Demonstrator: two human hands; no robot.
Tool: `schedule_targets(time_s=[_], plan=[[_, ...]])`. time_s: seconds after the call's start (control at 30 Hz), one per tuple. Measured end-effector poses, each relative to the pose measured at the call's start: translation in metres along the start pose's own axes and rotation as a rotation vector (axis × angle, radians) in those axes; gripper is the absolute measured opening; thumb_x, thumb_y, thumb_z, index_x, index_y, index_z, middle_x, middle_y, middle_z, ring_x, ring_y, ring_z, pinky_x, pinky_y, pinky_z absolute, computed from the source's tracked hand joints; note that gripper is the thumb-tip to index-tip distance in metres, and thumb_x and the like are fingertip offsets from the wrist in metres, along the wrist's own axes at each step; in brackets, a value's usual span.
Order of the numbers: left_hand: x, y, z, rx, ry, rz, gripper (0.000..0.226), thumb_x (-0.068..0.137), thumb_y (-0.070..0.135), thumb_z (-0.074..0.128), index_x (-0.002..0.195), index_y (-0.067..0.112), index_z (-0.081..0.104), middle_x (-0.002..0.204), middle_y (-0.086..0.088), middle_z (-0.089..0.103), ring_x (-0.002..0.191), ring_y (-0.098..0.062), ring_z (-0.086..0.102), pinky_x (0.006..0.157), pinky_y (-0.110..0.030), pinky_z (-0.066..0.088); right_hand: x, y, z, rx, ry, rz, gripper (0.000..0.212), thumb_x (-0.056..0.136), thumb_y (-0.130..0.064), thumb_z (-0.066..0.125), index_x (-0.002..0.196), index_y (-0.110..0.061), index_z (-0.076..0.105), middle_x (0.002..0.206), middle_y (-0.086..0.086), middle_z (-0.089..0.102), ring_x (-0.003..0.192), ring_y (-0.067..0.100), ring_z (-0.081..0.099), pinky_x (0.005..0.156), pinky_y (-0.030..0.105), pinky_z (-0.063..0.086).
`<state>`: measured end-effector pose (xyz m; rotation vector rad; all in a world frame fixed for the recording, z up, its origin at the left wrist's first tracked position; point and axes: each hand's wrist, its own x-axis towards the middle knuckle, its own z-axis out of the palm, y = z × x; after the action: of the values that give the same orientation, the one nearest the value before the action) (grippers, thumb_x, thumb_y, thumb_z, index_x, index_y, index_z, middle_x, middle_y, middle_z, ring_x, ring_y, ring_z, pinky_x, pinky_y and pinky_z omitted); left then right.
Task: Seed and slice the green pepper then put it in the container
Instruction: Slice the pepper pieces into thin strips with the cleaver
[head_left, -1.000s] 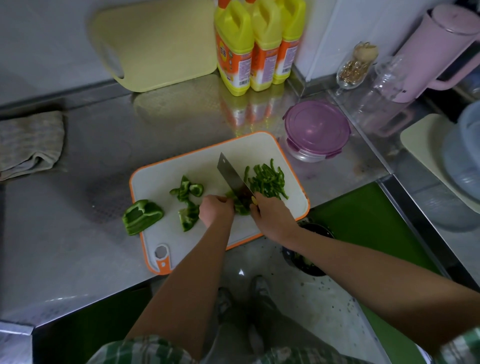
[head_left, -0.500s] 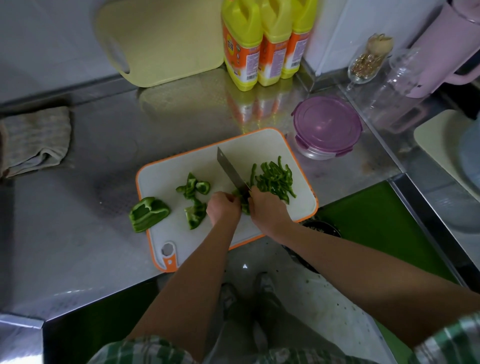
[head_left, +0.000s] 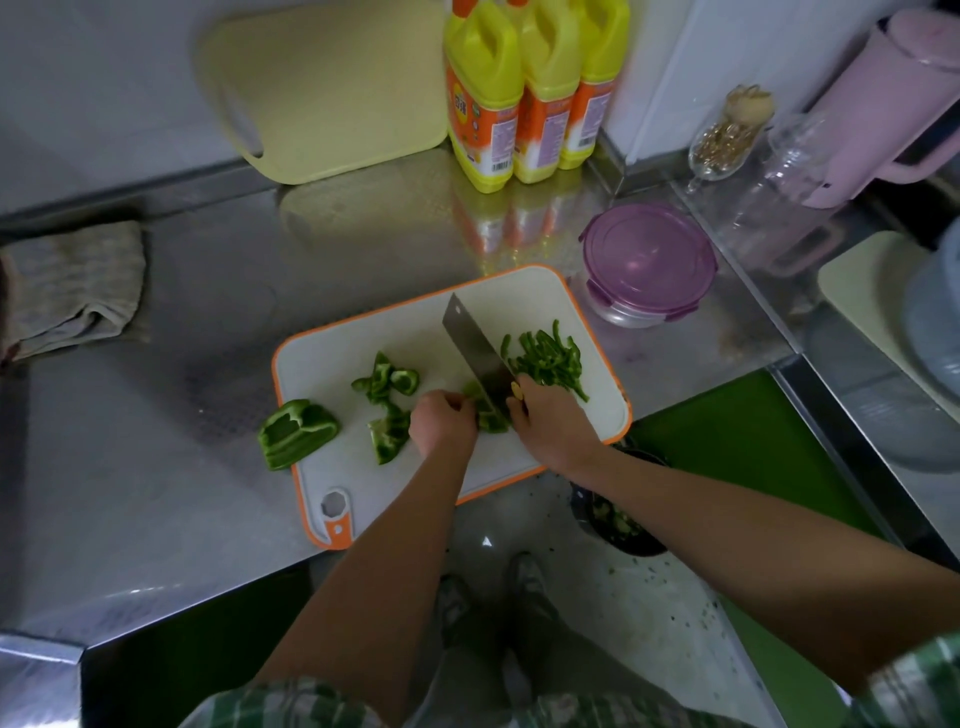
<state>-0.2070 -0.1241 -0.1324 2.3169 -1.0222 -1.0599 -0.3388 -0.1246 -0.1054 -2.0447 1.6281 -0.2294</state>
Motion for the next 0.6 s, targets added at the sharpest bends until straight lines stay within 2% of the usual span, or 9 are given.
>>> schedule_targets(time_s=[0.27, 0.43, 0.6], plan=[[-0.002, 0.001, 0.003, -0.011, 0.043, -0.014, 0.018, 0.094, 0.019, 0.058, 0.095, 0.009, 0.073, 0.093, -0.012, 0.073, 0.091, -0.028, 0.068, 0.079, -0.036, 0.056, -0.016, -0.002, 0.011, 0.035, -0.061, 0.056, 0.013, 0.101, -0.02, 0.039, 0.089, -0.015, 0.037, 0.065, -0.005, 0.037, 0.065, 0.021, 0.045, 0.059, 0.03, 0.032], [-0.004, 0.003, 0.003, -0.036, 0.062, -0.018, 0.019, 0.094, 0.018, 0.058, 0.098, 0.006, 0.072, 0.098, -0.013, 0.072, 0.093, -0.029, 0.067, 0.078, -0.035, 0.052, -0.015, -0.004, 0.015, 0.06, -0.058, 0.081, 0.013, 0.101, -0.02, 0.039, 0.09, -0.014, 0.039, 0.071, 0.0, 0.043, 0.068, 0.022, 0.047, 0.06, 0.03, 0.033], [-0.004, 0.002, 0.003, -0.066, 0.055, -0.039, 0.022, 0.096, 0.019, 0.052, 0.097, 0.005, 0.069, 0.098, -0.015, 0.071, 0.095, -0.032, 0.065, 0.079, -0.037, 0.054, -0.01, -0.009, 0.016, 0.002, -0.045, 0.101, 0.018, 0.102, -0.022, 0.038, 0.103, -0.007, 0.047, 0.079, 0.005, 0.05, 0.071, 0.024, 0.05, 0.061, 0.03, 0.033]])
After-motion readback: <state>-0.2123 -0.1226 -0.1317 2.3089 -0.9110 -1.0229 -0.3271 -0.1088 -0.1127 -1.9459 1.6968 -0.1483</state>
